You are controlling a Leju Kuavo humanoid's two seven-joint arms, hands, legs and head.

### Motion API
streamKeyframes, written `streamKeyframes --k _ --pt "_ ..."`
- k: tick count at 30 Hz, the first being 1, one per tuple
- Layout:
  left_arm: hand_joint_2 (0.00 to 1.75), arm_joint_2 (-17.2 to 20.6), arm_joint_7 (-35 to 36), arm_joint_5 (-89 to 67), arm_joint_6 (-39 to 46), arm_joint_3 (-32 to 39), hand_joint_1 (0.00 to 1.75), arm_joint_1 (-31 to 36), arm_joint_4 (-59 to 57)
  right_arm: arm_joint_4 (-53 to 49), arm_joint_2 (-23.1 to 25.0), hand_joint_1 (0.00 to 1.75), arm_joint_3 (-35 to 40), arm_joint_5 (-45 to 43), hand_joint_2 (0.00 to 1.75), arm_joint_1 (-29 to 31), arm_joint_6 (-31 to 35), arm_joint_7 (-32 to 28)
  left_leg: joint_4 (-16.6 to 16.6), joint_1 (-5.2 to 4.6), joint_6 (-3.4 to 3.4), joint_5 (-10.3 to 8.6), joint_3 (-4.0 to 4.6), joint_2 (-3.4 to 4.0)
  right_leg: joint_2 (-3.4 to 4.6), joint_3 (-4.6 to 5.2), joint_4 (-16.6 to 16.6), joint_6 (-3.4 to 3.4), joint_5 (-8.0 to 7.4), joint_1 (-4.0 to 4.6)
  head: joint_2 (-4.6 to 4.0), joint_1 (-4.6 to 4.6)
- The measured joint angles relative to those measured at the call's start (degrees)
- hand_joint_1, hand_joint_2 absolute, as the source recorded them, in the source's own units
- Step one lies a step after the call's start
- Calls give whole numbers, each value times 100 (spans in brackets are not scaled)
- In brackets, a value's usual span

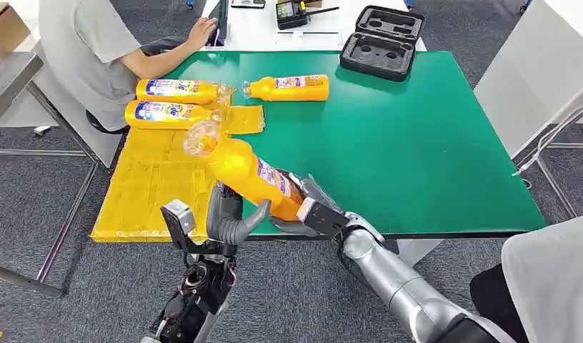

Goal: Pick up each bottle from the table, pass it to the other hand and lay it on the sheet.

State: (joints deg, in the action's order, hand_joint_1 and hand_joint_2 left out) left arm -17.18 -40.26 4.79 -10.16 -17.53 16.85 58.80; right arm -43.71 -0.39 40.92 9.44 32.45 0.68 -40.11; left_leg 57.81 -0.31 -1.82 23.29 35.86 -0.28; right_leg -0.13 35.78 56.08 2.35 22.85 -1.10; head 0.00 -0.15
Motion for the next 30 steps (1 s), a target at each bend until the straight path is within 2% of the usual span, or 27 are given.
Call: streamKeyframes --k 1,3,17,18,19,20,30 --pt "175 0 0 4 -2 6 162 0 0 9 2 175 2 0 175 0 -2 0 0 0 0 0 0 0 0 0 0 0 0 0 0 0" --pt "175 0 0 31 -59 15 175 0 0 31 2 175 9 11 175 0 -13 0 0 0 0 0 0 0 0 0 0 0 0 0 0 0" --pt "175 0 2 4 -424 142 175 -26 109 345 116 175 101 105 175 168 -122 -44 0 0 0 -1 0 0 0 0 0 0 0 0 0 0" --pt "175 0 2 4 -433 149 175 -26 109 354 125 145 103 107 175 174 -122 -44 0 0 0 -1 -1 1 0 0 0 0 0 0 0 2" --pt "175 0 4 4 -437 160 175 -26 109 374 133 31 103 109 175 179 -122 -44 0 0 0 -1 -1 0 0 0 0 0 0 0 0 0" --pt "175 0 7 7 -444 162 175 -28 111 385 140 0 103 109 0 184 -122 -46 0 0 0 -1 -1 1 0 1 0 0 0 0 0 0" --pt "175 -4 7 61 -754 177 175 -63 212 760 256 0 74 175 0 270 109 -26 0 0 0 -1 -1 -1 -1 1 0 0 0 1 0 0"
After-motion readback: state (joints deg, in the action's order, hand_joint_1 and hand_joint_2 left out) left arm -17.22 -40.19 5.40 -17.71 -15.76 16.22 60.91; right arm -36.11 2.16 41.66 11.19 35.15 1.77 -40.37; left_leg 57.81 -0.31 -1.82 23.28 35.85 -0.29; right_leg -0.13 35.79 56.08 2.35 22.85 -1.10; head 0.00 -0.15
